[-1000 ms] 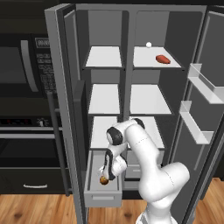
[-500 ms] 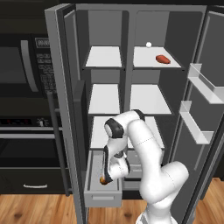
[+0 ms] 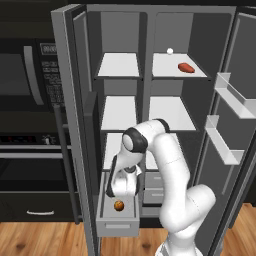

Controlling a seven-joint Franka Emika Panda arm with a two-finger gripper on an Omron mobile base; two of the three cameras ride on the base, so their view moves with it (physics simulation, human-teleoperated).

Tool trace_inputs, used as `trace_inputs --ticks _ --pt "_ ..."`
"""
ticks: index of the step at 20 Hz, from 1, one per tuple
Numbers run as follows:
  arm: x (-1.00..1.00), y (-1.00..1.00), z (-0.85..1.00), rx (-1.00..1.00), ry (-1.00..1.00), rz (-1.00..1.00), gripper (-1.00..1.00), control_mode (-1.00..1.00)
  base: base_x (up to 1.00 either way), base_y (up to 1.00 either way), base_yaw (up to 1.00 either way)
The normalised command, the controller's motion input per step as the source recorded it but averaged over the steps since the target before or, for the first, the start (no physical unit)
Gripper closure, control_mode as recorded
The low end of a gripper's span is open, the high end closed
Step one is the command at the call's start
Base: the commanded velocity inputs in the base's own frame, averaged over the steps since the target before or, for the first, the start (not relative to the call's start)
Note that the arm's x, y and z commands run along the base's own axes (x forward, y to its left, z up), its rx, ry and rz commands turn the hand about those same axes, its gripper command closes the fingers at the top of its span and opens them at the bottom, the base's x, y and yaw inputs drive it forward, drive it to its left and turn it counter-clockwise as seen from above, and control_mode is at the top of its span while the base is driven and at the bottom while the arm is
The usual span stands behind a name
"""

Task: Take the sweet potato and orange from the fridge shelf and place them in the freezer drawer to begin freezing them.

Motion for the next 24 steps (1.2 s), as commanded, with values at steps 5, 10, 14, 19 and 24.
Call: trace_inputs --ticks 5,10,14,19,24 --pt "-0.22 -0.01 0.18 0.0 -0.09 0.0 -1.0 -1.0 0.0 0.0 0.0" --pt "-0.28 -0.06 0.4 0.01 -0.12 0.0 -1.0 -1.0 0.0 0.0 0.0" --pt "-0.32 -0.07 0.45 0.0 -0.12 0.0 -1.0 -1.0 0.0 0.0 0.0" --pt "-0.36 -0.1 0.49 0.0 -0.14 0.0 -1.0 -1.0 0.0 0.0 0.0" --pt "-0.41 -0.03 0.49 -0.03 -0.12 0.0 -1.0 -1.0 0.0 0.0 0.0"
